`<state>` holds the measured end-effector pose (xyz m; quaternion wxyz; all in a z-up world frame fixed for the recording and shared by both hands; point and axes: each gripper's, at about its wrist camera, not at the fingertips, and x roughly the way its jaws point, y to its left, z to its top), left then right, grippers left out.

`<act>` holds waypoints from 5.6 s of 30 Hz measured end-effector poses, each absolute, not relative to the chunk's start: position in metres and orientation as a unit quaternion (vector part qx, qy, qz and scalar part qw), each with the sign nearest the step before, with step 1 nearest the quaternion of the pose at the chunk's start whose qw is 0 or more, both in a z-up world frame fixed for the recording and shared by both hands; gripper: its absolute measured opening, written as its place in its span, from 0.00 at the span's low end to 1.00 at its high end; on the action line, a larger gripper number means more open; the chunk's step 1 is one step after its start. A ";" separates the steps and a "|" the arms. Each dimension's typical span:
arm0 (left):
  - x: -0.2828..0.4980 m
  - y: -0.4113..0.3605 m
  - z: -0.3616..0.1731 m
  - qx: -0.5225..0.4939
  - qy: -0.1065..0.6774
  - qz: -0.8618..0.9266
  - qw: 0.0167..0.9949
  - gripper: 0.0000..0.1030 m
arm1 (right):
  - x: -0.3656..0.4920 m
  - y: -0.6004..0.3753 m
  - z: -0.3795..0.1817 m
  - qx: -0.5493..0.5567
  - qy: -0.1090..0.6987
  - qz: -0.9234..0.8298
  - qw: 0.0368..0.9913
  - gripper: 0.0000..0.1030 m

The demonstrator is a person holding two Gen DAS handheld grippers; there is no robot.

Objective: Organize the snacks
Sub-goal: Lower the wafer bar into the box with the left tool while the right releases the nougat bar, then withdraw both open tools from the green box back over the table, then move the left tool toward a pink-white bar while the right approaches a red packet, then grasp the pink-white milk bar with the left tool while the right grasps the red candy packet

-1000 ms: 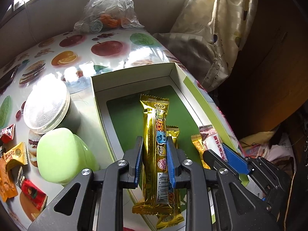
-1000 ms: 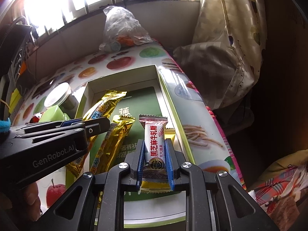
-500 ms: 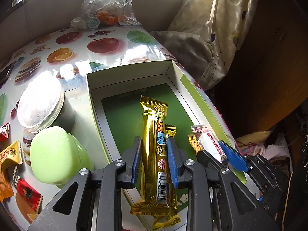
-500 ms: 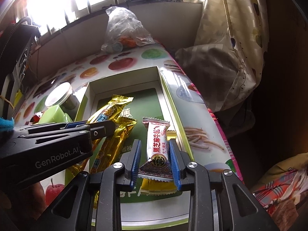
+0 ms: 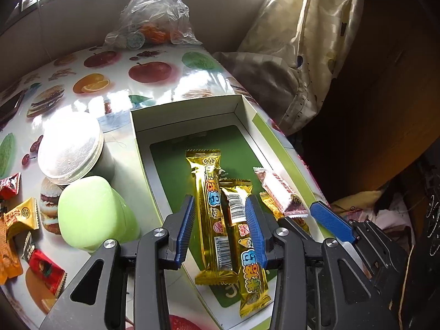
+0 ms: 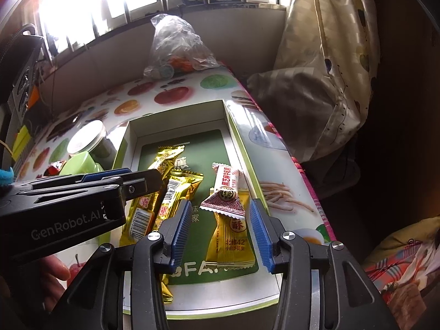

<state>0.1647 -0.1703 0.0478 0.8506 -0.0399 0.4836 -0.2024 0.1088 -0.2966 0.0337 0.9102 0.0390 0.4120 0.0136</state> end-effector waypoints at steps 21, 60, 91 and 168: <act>0.116 -0.142 0.086 -0.037 0.436 -0.205 0.875 0.38 | 0.077 -0.284 0.057 0.042 0.388 0.007 0.921 0.48; 0.060 -0.031 0.071 -0.046 0.406 -0.131 0.903 0.38 | 0.053 -0.200 0.065 0.033 0.367 0.075 0.926 0.48; 0.040 0.120 0.043 -0.097 0.425 0.013 0.900 0.39 | 0.102 -0.067 0.021 -0.064 0.423 0.223 0.876 0.48; 0.041 0.144 0.035 -0.067 0.454 0.054 0.887 0.20 | 0.115 -0.055 0.017 -0.094 0.426 0.192 0.879 0.22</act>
